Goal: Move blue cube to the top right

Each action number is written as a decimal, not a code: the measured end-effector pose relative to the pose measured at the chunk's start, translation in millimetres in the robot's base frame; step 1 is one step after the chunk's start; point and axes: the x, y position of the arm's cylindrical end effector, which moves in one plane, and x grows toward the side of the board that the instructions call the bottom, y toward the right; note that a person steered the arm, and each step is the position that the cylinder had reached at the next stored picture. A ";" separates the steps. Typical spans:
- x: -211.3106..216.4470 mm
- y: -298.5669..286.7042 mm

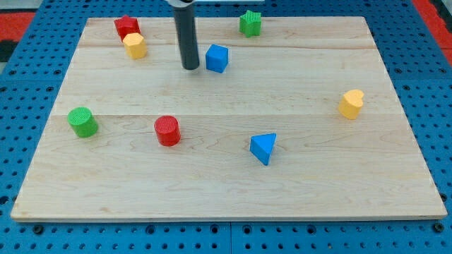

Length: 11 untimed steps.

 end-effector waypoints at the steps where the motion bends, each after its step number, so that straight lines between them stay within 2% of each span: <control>1: -15.3 27.1; 4: -28.0 139.4; 5: -42.5 157.9; 7: -47.5 121.4; 8: -68.4 158.1; 10: -81.1 225.2; 11: -84.6 237.4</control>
